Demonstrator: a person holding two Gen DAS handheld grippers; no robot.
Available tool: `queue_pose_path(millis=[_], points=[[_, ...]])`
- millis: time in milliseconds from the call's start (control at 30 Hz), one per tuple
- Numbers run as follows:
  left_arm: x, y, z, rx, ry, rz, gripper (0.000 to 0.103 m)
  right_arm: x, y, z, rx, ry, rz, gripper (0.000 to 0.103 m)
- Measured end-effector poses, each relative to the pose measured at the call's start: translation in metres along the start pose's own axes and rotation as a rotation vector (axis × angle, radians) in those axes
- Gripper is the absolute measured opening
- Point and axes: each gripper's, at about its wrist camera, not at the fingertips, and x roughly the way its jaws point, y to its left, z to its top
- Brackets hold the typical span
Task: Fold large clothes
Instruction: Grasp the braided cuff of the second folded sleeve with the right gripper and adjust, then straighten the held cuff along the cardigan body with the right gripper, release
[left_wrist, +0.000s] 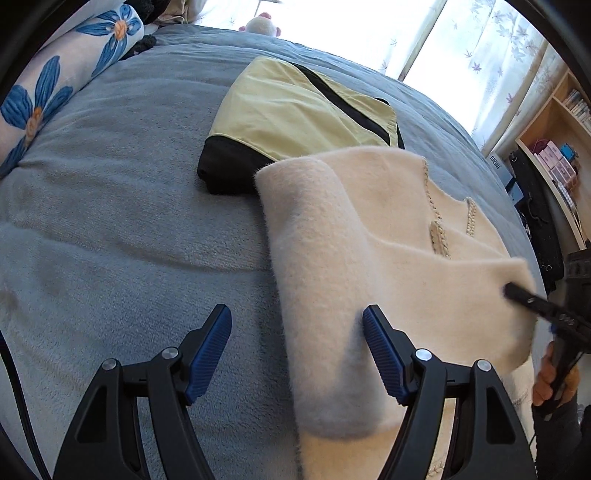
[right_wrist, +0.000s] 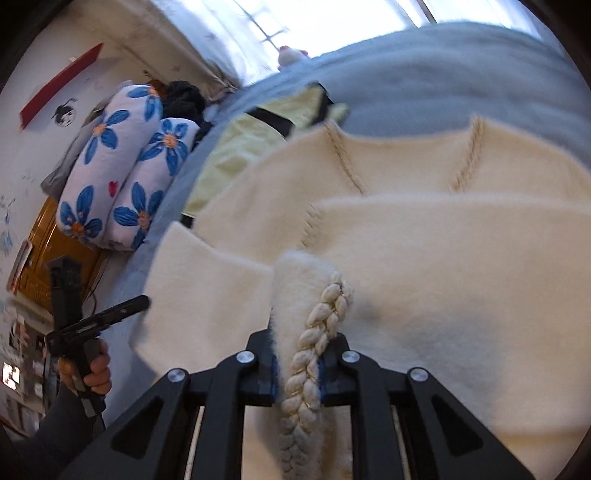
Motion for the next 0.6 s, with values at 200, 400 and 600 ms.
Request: queue_pose_path(millis=[200, 400, 600], points=[[0.008, -0.014, 0.007, 0.026, -0.001, 0.009, 0.072, -0.053, 0.014, 0.037, -0.091, -0.157, -0.091, 0.014], [0.028, -0.029, 0.019, 0.052, 0.022, 0.035, 0.072, -0.060, -0.016, 0.053, -0.056, -0.149, -0.147, 0.014], [0.057, -0.035, 0.032, 0.068, 0.053, 0.084, 0.069, -0.044, -0.042, 0.047, 0.013, -0.116, -0.137, 0.014]])
